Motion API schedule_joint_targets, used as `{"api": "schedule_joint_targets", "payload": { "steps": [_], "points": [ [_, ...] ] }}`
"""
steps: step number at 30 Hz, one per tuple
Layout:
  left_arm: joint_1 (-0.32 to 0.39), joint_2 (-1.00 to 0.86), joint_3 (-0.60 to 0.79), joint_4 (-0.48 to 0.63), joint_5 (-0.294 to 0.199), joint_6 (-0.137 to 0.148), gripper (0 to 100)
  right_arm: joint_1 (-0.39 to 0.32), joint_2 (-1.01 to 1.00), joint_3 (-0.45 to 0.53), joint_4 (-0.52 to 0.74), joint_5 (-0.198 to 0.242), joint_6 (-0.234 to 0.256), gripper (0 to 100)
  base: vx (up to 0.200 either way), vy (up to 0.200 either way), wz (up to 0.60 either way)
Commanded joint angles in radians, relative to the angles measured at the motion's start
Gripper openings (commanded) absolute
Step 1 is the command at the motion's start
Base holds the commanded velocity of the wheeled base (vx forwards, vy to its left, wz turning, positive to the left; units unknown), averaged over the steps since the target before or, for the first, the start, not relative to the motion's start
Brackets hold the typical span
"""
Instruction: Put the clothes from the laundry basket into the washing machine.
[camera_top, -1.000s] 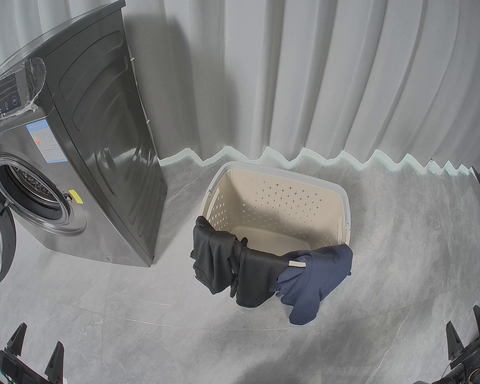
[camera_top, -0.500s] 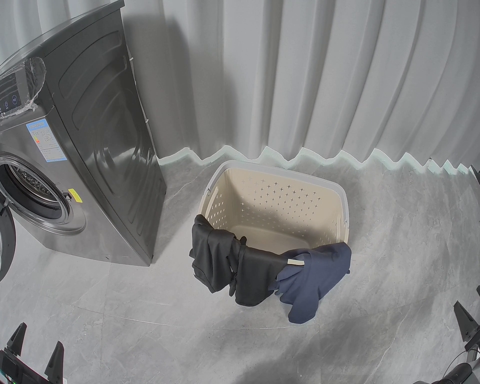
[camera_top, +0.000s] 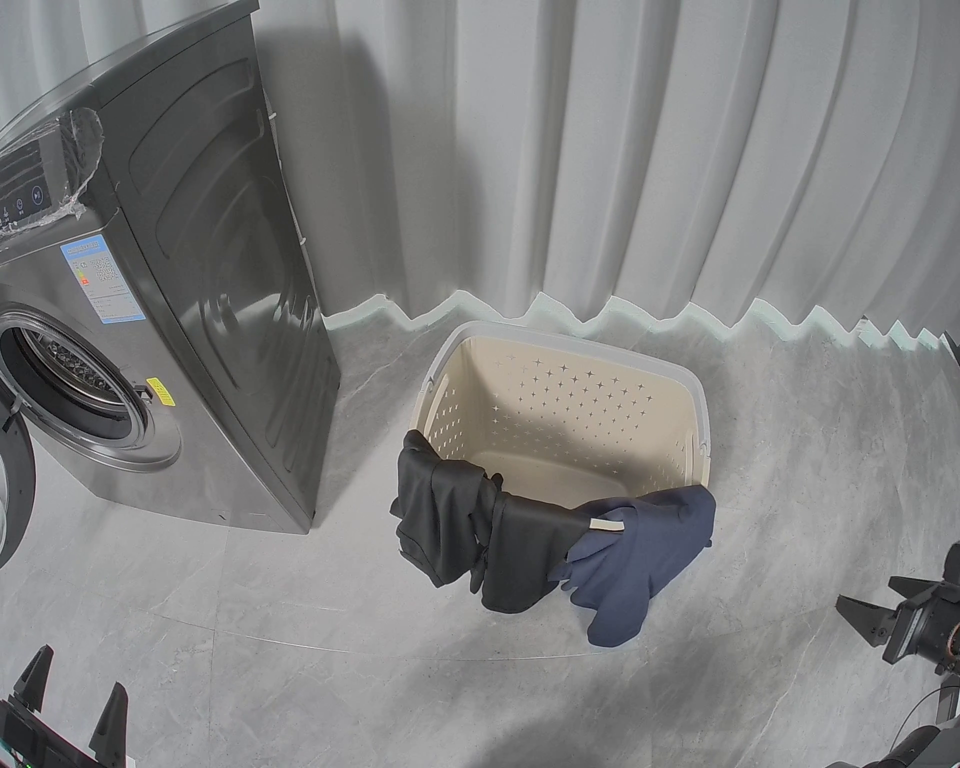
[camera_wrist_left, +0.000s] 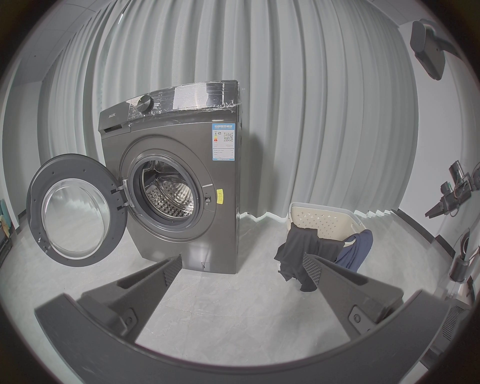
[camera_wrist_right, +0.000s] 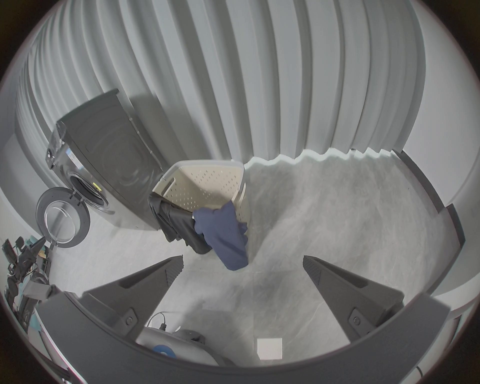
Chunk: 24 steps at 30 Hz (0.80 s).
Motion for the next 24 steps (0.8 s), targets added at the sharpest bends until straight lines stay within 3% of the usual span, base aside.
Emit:
{"api": "schedule_joint_targets", "payload": {
  "steps": [1,7,24],
  "points": [
    [0.000,-0.015,0.016,0.000,0.000,-0.001,100,0.025,0.333,0.009,-0.140,0.000,0.014,100,0.000,0.000,0.00],
    [0.000,-0.015,0.016,-0.001,0.000,-0.001,100,0.031,0.528,0.044,-0.329,-0.002,0.017,100,0.000,0.000,0.00],
    [0.000,-0.015,0.016,0.000,0.000,0.000,100,0.169,0.855,-0.005,-0.553,-0.016,0.072,100,0.000,0.000,0.00]
  ]
}}
